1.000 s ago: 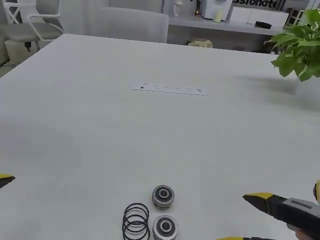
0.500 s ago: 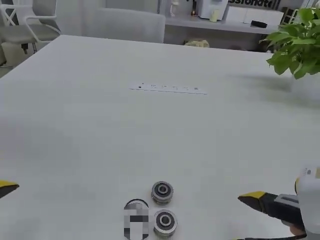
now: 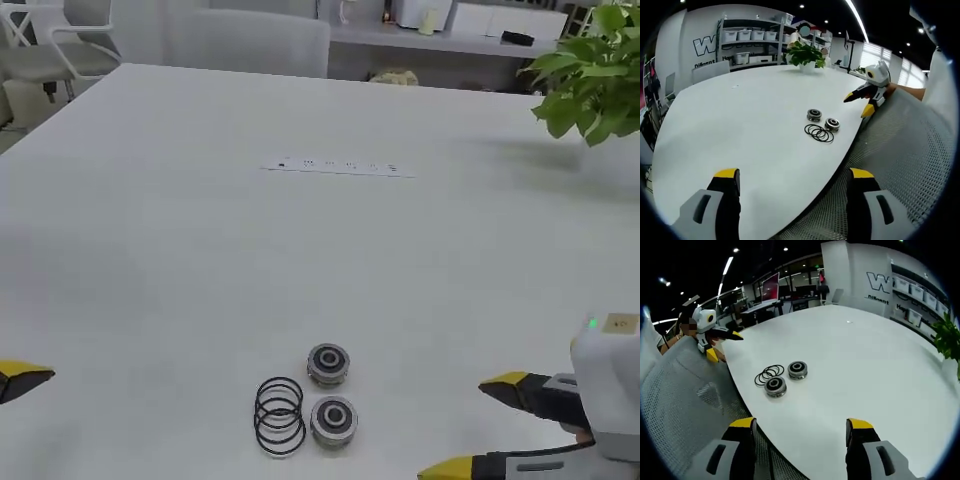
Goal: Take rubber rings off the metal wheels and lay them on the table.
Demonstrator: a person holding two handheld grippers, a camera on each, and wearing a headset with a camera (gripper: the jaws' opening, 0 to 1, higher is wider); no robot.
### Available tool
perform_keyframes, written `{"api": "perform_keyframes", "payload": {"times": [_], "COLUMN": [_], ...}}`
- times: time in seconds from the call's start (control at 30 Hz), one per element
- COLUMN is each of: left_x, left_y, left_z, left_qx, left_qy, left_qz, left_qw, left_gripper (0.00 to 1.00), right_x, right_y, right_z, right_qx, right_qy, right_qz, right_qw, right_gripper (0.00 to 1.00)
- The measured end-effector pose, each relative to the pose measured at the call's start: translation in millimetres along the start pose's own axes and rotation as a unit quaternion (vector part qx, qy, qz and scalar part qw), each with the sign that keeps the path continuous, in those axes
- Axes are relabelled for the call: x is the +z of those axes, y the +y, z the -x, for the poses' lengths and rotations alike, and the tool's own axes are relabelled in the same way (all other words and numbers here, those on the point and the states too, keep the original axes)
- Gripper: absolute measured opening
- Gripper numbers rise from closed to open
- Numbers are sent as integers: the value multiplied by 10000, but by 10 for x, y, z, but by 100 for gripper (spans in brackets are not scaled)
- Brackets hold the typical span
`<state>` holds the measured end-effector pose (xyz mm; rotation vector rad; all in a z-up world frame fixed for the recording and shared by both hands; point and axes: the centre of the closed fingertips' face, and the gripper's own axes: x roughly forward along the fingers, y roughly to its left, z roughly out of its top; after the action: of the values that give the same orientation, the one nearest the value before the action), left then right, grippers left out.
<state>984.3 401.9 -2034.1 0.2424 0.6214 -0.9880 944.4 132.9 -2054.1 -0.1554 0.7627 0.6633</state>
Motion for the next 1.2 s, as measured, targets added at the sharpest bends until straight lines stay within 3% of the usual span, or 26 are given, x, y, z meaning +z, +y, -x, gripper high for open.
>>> {"api": "perform_keyframes", "payload": {"times": [0.57, 0.8, 0.9, 1.2], "left_x": [-17, -29, -68, -54], "left_y": [-41, -203, -291, -298], "left_z": [10, -17, -25, -10], "left_qx": [19, -125, -175, -63], "left_qy": [-44, -89, -6, 14], "left_qz": [115, 231, 203, -61], "left_qw": [9999, 9996, 9996, 10000], "left_gripper": [81, 81, 81, 82], "right_x": [-143, -197, -184, -190], "right_y": [-27, -102, -141, -143], "right_z": [45, 145, 184, 190], "right_qx": [-84, -202, -260, -271], "right_qy": [246, 180, 71, 62], "right_qz": [15, -124, -209, -196], "right_qw": [9997, 9996, 9994, 9994], "right_gripper": [71, 71, 71, 71]}}
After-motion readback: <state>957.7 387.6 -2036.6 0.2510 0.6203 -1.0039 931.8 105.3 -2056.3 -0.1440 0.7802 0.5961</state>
